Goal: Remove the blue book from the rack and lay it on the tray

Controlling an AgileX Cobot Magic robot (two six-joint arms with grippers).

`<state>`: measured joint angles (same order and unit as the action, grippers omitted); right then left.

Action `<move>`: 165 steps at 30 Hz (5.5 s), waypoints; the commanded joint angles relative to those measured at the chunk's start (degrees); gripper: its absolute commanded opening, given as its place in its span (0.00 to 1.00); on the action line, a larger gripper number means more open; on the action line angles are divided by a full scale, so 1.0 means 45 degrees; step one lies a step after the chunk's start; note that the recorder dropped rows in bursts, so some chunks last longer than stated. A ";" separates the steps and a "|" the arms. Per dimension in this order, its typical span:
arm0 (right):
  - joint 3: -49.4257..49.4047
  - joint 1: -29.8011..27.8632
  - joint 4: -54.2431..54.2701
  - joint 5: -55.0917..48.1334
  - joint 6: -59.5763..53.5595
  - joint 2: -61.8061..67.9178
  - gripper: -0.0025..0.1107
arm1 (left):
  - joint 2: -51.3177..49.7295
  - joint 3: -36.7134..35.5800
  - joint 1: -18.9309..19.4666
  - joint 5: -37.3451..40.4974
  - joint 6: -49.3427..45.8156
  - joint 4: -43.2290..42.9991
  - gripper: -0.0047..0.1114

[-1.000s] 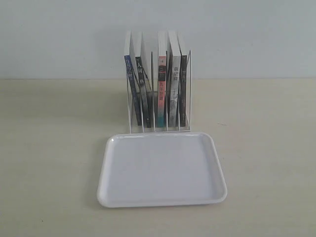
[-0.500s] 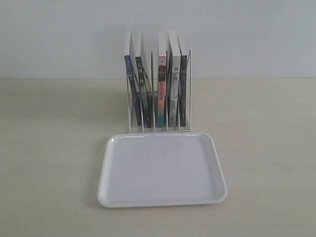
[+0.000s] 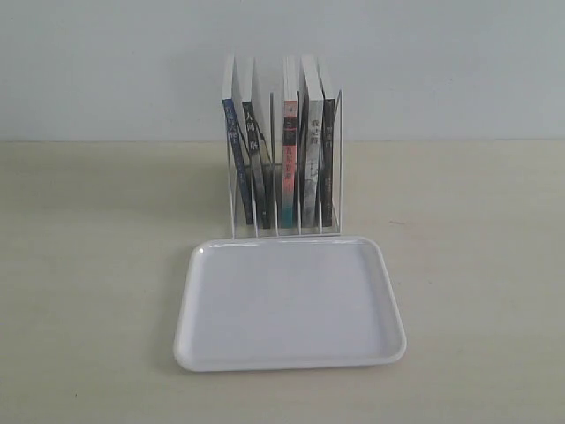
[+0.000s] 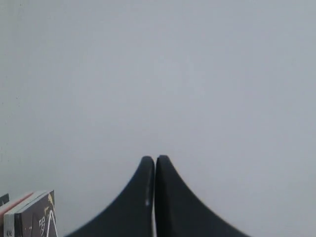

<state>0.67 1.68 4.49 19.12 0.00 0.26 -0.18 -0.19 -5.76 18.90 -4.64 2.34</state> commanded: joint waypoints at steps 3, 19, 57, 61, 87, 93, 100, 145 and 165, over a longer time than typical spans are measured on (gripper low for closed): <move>0.1427 0.0024 -0.0008 -0.0429 -0.0146 -0.0010 0.02 | 0.0039 0.0043 -0.0005 -0.0195 0.0087 -0.0011 0.08; 0.6830 0.0024 -0.0004 -0.9135 -0.0146 0.7023 0.02 | 0.0039 0.0043 -0.0005 -0.0195 0.0087 -0.0011 0.08; 0.7578 0.0292 0.2208 -0.7655 -0.1060 1.2364 0.02 | 0.0039 0.0043 -0.0005 -0.0195 0.0087 -0.0011 0.08; 0.8968 0.1624 0.2264 -0.8134 -0.2170 1.2842 0.02 | 0.0039 0.0043 -0.0005 -0.0195 0.0087 -0.0011 0.08; 1.9172 0.5804 0.2992 -1.2064 -0.1351 2.1169 0.02 | 0.0039 0.0043 -0.0005 -0.0195 0.0087 -0.0011 0.08; 1.9687 0.4639 0.2992 -1.2658 -0.1034 2.1414 0.02 | 0.0039 0.0043 -0.0005 -0.0195 0.0087 -0.0011 0.08; 1.9687 0.3550 0.2899 -1.2845 -0.1125 2.1436 0.02 | 0.0039 0.0043 -0.0005 -0.0195 0.0087 -0.0011 0.08; 2.0354 0.3984 0.4753 -1.1756 -0.2330 2.4102 0.40 | 0.0039 0.0043 -0.0005 -0.0195 0.0087 -0.0011 0.08; 2.0354 0.4196 0.4499 -1.1696 -0.2542 2.4075 0.40 | 0.0039 0.0043 -0.0005 -0.0195 0.0087 -0.0011 0.08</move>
<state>91.87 20.58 25.11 -34.63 -11.02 108.86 -0.18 -0.19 -5.76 18.90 -4.64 2.34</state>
